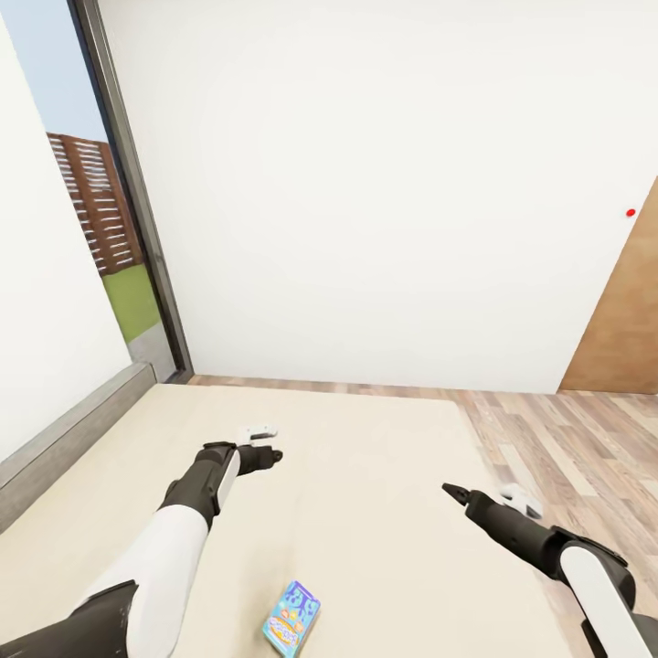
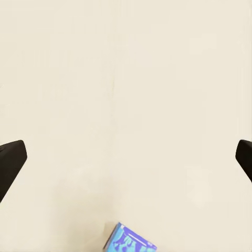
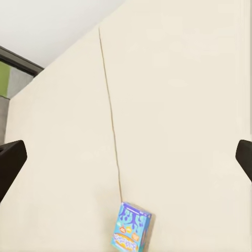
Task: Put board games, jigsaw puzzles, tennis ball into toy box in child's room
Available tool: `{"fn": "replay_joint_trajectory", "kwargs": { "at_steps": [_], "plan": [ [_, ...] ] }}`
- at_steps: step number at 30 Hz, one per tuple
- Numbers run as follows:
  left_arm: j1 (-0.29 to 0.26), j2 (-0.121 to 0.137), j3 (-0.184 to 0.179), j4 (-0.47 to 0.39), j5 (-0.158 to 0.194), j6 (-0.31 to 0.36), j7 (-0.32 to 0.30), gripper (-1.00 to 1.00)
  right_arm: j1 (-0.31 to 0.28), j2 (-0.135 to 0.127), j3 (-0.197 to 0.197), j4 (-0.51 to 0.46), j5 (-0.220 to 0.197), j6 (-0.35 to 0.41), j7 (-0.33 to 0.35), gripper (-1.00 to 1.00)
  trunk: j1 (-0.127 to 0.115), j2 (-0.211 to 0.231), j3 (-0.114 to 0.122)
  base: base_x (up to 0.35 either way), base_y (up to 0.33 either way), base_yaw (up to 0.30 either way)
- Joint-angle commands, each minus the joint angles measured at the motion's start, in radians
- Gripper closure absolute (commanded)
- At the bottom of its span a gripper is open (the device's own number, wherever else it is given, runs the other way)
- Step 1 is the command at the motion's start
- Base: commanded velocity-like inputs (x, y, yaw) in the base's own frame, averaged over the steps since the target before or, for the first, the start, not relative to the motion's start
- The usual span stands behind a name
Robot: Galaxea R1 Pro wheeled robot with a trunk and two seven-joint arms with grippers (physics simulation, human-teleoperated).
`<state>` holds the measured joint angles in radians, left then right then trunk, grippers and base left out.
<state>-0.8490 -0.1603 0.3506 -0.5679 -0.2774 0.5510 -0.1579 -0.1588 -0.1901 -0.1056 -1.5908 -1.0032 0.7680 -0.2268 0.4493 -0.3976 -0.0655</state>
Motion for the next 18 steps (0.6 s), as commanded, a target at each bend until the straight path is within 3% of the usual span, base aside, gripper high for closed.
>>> {"fn": "replay_joint_trajectory", "kwargs": {
  "at_steps": [1,13,18],
  "plan": [
    [-0.001,-0.003,0.0,0.004,-0.01,0.004,-0.008,-1.0,-0.001,0.001,-0.011,-0.001,-0.011,0.018,-0.009,-1.0,0.001,-0.002,-0.002,0.0,0.0,0.0],
    [-0.001,-0.008,-0.019,0.036,-0.01,-0.01,0.0,-1.0,-0.002,0.008,-0.044,-0.002,-0.014,0.056,-0.008,-1.0,0.001,-0.002,-0.002,0.0,0.0,0.0],
    [-0.002,-0.008,-0.019,0.072,-0.008,-0.029,0.053,-1.0,-0.026,0.013,-0.038,-0.002,-0.015,0.122,-0.009,-1.0,0.001,-0.002,-0.002,0.0,0.0,0.0]
  ]
}}
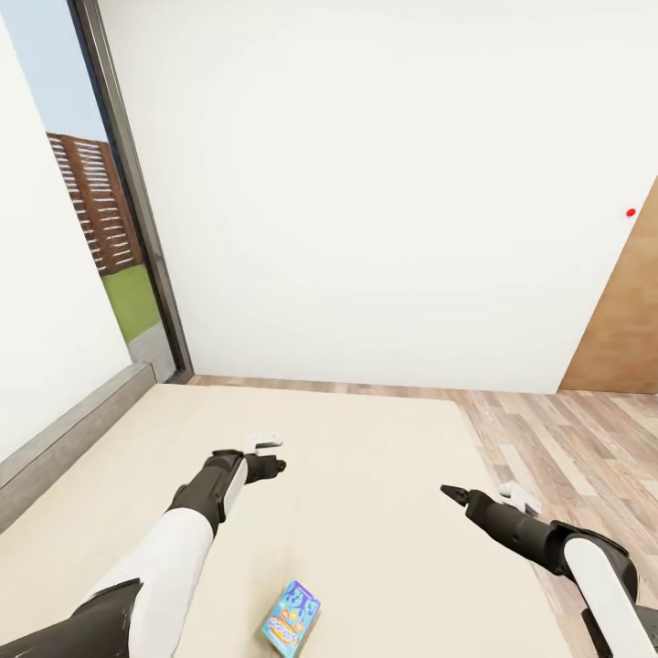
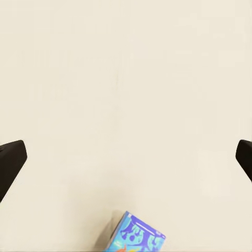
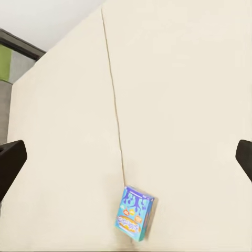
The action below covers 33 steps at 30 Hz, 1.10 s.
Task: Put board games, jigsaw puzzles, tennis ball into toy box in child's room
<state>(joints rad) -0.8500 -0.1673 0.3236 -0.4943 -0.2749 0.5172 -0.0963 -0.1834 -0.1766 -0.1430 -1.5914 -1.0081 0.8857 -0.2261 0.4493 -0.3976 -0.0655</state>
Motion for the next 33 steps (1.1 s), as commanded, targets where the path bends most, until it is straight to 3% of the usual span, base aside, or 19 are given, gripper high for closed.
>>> {"fn": "replay_joint_trajectory", "kwargs": {
  "at_steps": [1,6,7,10,17,33],
  "plan": [
    [-0.001,-0.001,0.008,0.002,-0.01,0.0,0.002,-1.0,-0.009,0.005,0.003,-0.001,-0.01,0.018,-0.01,-1.0,0.001,-0.002,-0.002,0.0,0.0,0.0],
    [-0.001,-0.007,0.008,0.022,-0.007,-0.017,0.058,-1.0,-0.058,0.06,0.028,-0.002,-0.007,0.106,-0.024,-1.0,0.001,-0.002,-0.002,0.0,0.0,0.0],
    [-0.001,-0.007,0.008,0.027,-0.006,-0.02,0.069,-1.0,-0.074,0.08,0.033,-0.002,-0.006,0.124,-0.04,-1.0,0.001,-0.002,-0.002,0.0,0.0,0.0],
    [-0.001,-0.007,0.008,0.036,-0.006,-0.023,0.081,-1.0,-0.096,0.103,0.046,-0.002,-0.002,0.148,-0.092,-1.0,0.001,-0.002,-0.002,0.0,0.0,0.0],
    [-0.001,-0.007,0.008,0.042,-0.005,-0.044,0.086,-1.0,-0.11,0.106,0.072,-0.002,-0.004,0.161,-0.155,-1.0,0.001,-0.002,-0.002,0.0,0.0,0.0],
    [-0.001,-0.007,0.008,0.045,-0.006,-0.08,0.085,-1.0,-0.107,0.106,0.066,-0.002,-0.01,0.161,-0.165,-1.0,0.001,-0.002,-0.006,0.0,0.0,0.008]
  ]
}}
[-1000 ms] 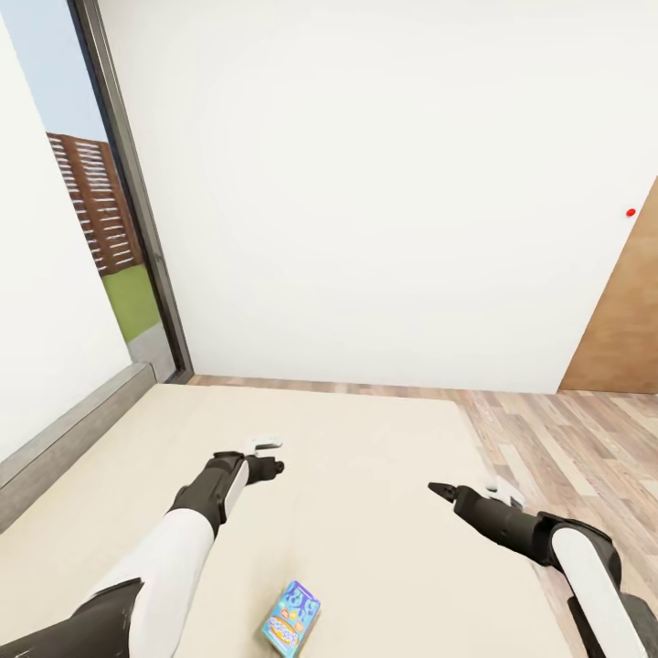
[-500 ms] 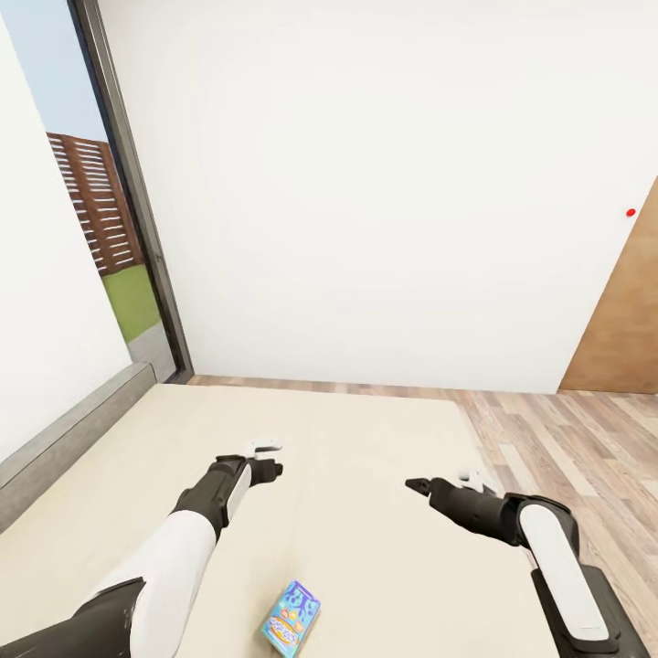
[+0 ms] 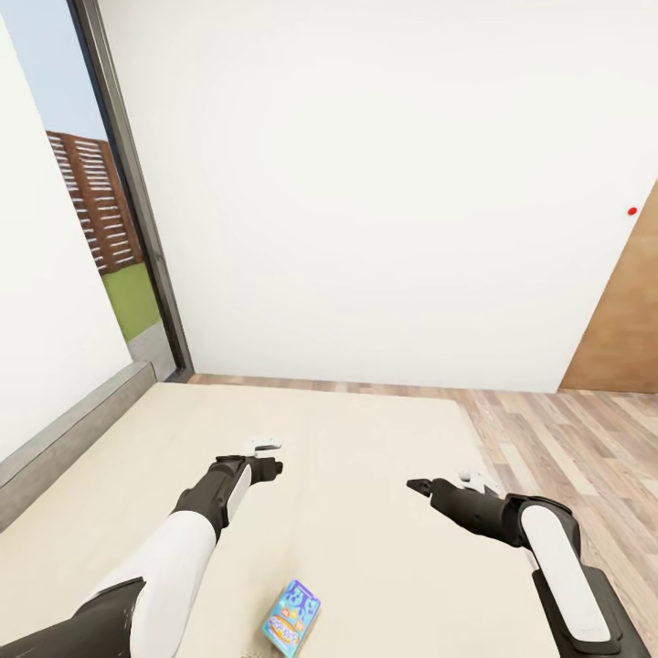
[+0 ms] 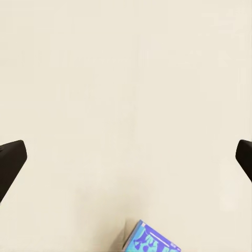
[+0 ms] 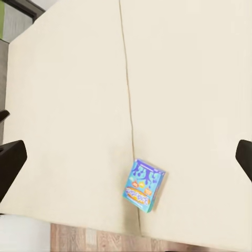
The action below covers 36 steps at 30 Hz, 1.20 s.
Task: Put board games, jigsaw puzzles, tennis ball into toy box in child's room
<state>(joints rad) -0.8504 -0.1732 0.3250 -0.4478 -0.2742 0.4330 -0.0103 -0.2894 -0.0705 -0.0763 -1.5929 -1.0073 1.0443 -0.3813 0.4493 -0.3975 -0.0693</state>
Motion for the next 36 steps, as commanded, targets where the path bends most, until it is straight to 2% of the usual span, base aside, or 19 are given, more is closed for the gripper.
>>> {"fn": "replay_joint_trajectory", "kwargs": {
  "at_steps": [1,9,15,21,24,29,31,36],
  "plan": [
    [-0.001,-0.001,0.006,-0.002,-0.007,0.004,-0.002,-1.0,-0.001,0.0,-0.001,-0.001,-0.012,0.003,-0.01,-1.0,0.001,-0.002,-0.004,0.0,0.0,0.049],
    [-0.001,-0.001,0.006,-0.002,-0.007,0.003,-0.003,-1.0,-0.002,-0.002,-0.002,-0.001,-0.044,0.003,-0.007,-1.0,0.001,-0.002,-0.015,0.0,0.0,0.06],
    [-0.001,-0.001,0.006,-0.002,-0.007,0.003,-0.007,-1.0,0.001,-0.004,-0.002,-0.001,-0.092,0.003,0.014,-1.0,0.001,-0.002,-0.025,0.0,0.0,0.067],
    [-0.001,-0.001,0.006,-0.002,-0.006,0.004,-0.009,-1.0,0.005,-0.016,-0.002,-0.001,-0.129,0.003,0.065,-1.0,0.001,-0.002,-0.034,0.0,0.0,0.07],
    [-0.001,-0.001,0.006,-0.002,-0.005,0.005,-0.009,-1.0,0.007,-0.031,-0.005,-0.001,-0.137,0.003,0.115,-1.0,0.001,-0.002,-0.039,0.0,0.0,0.071],
    [-0.001,-0.001,0.006,-0.002,-0.005,0.006,-0.01,-1.0,0.009,-0.061,-0.039,-0.001,-0.142,0.003,0.202,-1.0,0.001,-0.002,-0.047,0.0,0.0,0.07],
    [-0.001,-0.001,0.006,-0.002,-0.005,0.006,-0.01,-1.0,0.009,-0.068,-0.057,-0.001,-0.144,0.003,0.221,-1.0,0.001,-0.002,-0.05,0.0,0.0,0.046],
    [-0.001,-0.001,0.006,-0.002,-0.005,0.006,-0.01,-1.0,0.008,-0.073,-0.071,-0.001,-0.152,0.003,0.236,-1.0,0.001,-0.002,-0.058,0.0,0.0,0.018]
  ]
}}
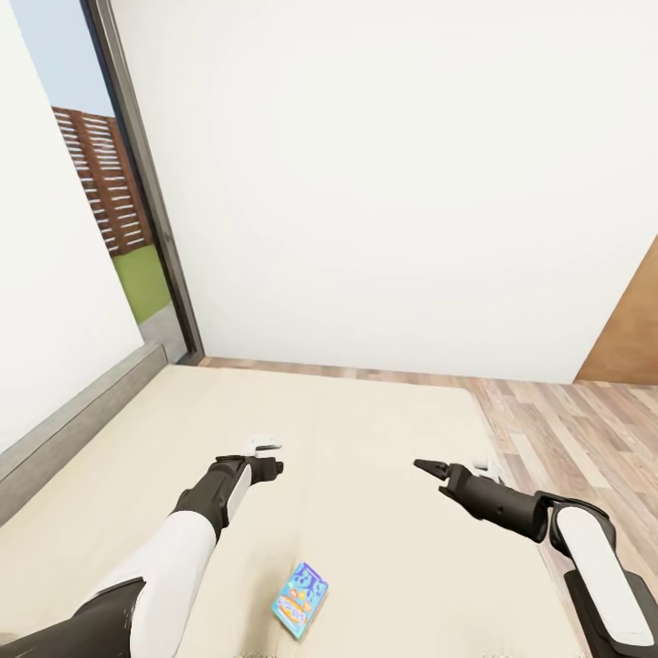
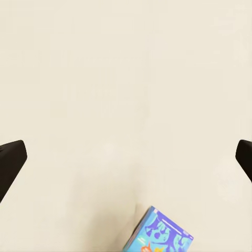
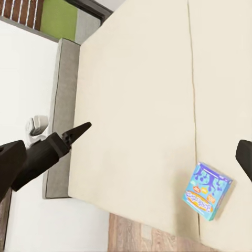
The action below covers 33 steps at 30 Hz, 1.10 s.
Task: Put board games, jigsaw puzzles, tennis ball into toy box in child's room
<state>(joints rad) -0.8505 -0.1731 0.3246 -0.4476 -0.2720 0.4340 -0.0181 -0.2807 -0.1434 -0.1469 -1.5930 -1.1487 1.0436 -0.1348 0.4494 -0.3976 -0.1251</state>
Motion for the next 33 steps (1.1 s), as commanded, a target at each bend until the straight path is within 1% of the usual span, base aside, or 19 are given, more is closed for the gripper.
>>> {"fn": "replay_joint_trajectory", "kwargs": {
  "at_steps": [1,10,24,33],
  "plan": [
    [-0.001,-0.001,0.007,-0.002,-0.007,0.005,-0.002,-1.0,-0.001,-0.001,-0.002,-0.001,-0.012,0.004,-0.009,-1.0,0.001,-0.002,-0.004,0.0,0.0,0.008],
    [-0.001,-0.001,0.007,-0.002,-0.007,0.005,-0.004,-1.0,-0.002,-0.001,-0.01,-0.001,-0.017,0.004,-0.005,-1.0,0.001,-0.002,-0.015,0.0,0.0,0.003],
    [-0.001,-0.001,0.007,-0.002,-0.007,0.006,-0.008,-1.0,-0.002,-0.001,-0.01,-0.001,-0.022,0.004,-0.005,-1.0,0.001,-0.002,-0.033,0.0,0.0,-0.001],
    [-0.001,-0.001,0.007,-0.002,-0.007,0.008,-0.008,-1.0,-0.003,0.001,-0.01,0.001,-0.029,0.004,-0.003,-1.0,0.001,-0.002,-0.048,0.0,0.0,-0.068]
  ]
}}
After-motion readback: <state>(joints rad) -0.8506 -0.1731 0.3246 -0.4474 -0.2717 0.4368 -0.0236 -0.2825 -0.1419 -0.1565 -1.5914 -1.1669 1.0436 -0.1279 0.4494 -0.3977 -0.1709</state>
